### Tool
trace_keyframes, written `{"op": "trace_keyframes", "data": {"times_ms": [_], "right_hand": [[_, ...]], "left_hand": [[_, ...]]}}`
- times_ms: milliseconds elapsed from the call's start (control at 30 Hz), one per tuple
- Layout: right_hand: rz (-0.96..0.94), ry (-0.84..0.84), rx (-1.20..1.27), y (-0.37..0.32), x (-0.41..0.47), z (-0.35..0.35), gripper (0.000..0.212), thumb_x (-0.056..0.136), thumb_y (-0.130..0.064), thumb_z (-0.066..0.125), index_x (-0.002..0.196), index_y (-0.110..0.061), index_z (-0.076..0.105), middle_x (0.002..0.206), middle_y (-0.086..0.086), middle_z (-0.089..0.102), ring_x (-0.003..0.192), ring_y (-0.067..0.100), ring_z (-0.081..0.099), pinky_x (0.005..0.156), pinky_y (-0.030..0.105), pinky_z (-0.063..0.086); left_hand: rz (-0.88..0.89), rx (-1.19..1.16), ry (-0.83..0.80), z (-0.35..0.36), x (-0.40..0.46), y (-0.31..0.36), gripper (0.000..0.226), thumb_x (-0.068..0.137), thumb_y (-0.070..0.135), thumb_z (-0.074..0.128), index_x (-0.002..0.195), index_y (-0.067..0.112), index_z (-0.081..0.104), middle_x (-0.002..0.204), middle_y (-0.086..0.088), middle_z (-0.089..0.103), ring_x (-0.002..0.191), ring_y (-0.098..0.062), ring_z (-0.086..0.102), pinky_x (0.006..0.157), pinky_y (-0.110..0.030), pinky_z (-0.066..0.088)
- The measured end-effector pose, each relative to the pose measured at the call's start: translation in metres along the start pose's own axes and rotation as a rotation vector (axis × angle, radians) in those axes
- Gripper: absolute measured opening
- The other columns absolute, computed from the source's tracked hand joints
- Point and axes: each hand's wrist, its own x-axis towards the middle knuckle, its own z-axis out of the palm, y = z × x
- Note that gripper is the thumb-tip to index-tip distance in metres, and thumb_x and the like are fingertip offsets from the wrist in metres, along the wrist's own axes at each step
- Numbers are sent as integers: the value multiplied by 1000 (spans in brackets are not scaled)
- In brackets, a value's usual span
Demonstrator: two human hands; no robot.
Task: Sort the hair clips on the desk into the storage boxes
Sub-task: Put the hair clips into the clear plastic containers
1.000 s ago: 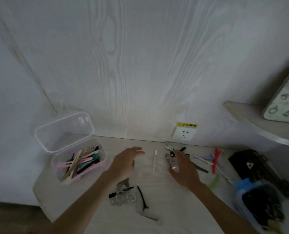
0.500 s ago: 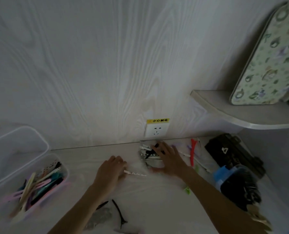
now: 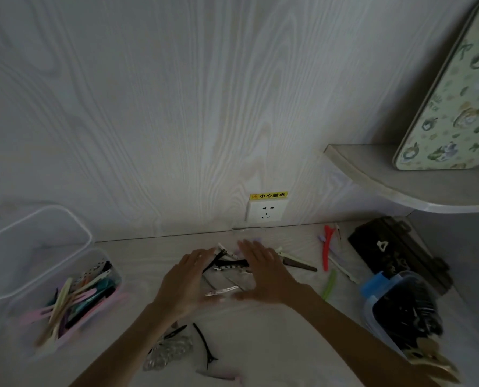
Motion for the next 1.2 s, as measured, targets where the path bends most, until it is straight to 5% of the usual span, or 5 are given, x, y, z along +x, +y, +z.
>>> {"op": "trace_keyframes", "data": {"times_ms": [167,300,433,867,1200], "right_hand": [[119,-127,-235,6,-19,3,107,76,-67,50,147,-10,-6,157,14,-6,145,32,-2,116,47,6],[60,63,-241,-2,-17,8,62,92,-39,48,140,-7,28,141,18,33,125,33,36,91,46,43],[47,146,-27,-6,-17,12,32,94,-25,46,124,-13,46,121,10,48,107,25,47,78,37,44],[-30,221,172,-21,-18,-4,21,87,-23,60,105,-20,70,103,8,67,98,23,60,82,30,42],[-326,325,378,-168,47,-31,16,81,-19,68,96,-16,72,93,7,68,87,22,64,78,31,48]], "left_hand": [[-211,21,0,3,10,25,83,71,58,66,134,16,32,128,-2,41,116,-21,42,83,-32,46],[-273,-17,-50,-1,14,21,64,74,49,70,118,15,39,112,-3,56,98,-23,59,76,-32,45],[-303,18,-120,-4,12,15,49,78,46,66,115,18,52,112,-4,63,101,-22,60,81,-30,46],[-130,32,73,-35,-21,10,22,89,36,56,104,27,69,97,6,72,90,-13,66,68,-23,39],[-420,75,430,-125,-112,-63,21,91,39,52,102,30,67,94,5,73,90,-19,67,69,-28,45]]}}
